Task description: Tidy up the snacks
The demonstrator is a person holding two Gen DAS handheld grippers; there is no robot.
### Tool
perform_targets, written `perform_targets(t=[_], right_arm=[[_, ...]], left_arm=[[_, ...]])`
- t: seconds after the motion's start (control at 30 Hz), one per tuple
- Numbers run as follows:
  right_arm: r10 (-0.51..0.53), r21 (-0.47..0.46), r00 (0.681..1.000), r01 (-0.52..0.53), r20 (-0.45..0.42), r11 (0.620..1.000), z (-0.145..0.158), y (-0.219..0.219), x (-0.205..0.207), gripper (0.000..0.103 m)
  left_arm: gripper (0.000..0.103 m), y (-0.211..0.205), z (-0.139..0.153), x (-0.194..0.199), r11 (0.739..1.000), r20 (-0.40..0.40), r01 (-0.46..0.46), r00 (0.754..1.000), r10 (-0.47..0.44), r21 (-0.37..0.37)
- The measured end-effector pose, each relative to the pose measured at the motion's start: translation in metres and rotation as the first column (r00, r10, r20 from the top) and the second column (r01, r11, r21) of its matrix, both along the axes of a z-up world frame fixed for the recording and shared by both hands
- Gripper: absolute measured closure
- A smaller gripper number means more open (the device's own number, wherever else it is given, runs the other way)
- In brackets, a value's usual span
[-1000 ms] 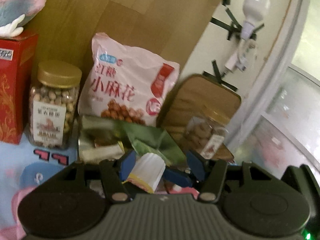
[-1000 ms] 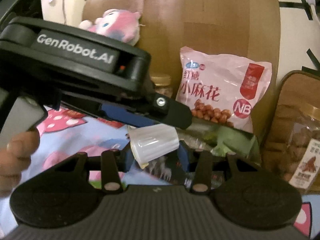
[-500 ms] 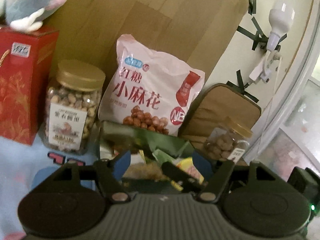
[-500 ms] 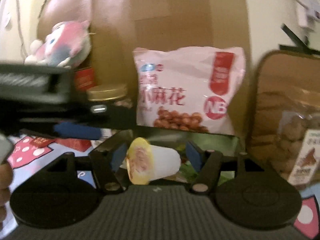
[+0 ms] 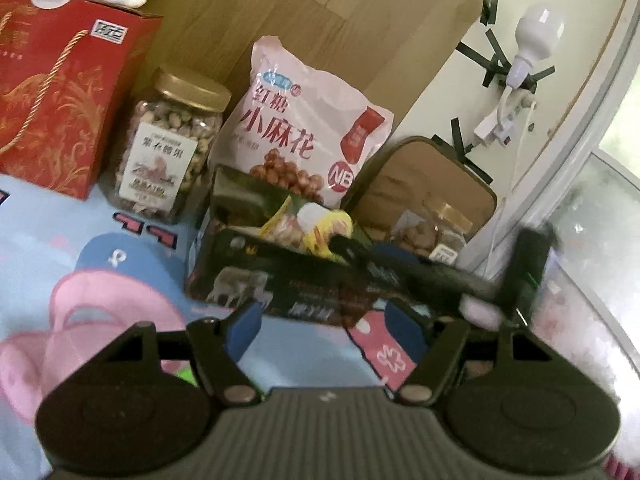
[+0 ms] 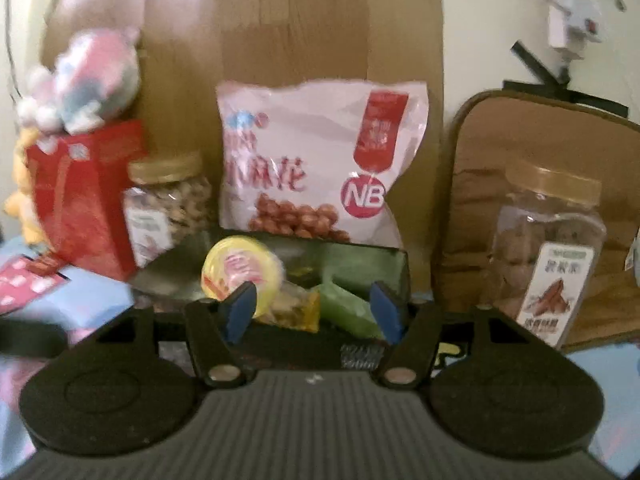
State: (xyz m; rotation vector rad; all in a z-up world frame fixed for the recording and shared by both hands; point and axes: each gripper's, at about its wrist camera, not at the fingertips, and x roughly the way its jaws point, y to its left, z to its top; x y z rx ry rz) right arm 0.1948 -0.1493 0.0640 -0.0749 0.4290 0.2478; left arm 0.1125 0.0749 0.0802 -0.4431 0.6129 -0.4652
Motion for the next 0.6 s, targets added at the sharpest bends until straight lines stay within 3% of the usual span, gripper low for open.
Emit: perform_targets(t=[0.13,0.27,0.43,0.6], right_arm=[[-0.012,-0.029,0.999,0.011,-0.045,1.000,-0.002,0.007,0.023,0.039],[-0.017,0.017,0.999,0.018,-0.038,1.000,0.001,-0.004,0.012,0.039],[0.019,0.053,1.000,-0.018,-0.007,0.998,0.001,-0.024,-0.035,0.038],[0.180,0.128,0.982,-0.172,-0.053,0.977,-0.020,-0.043,-0.103,0.038]], left_arm=[[0.033,0.005,-0.004,-0.012,1.000,-0.013,-0.004,1.000,0.004,0.008],[0.033,0.009,-0.008,-0.019,1.000,-0.018,-0.004,1.000,0.004,0.022],[0.033,0.009,-0.019,-0.026,1.000,-0.053,0.013,0.999,-0.013,0.014],[0.033,0.007,-0.032,-0.041,0.999,-0.090,0.051,0.995,-0.051,-0.009]])
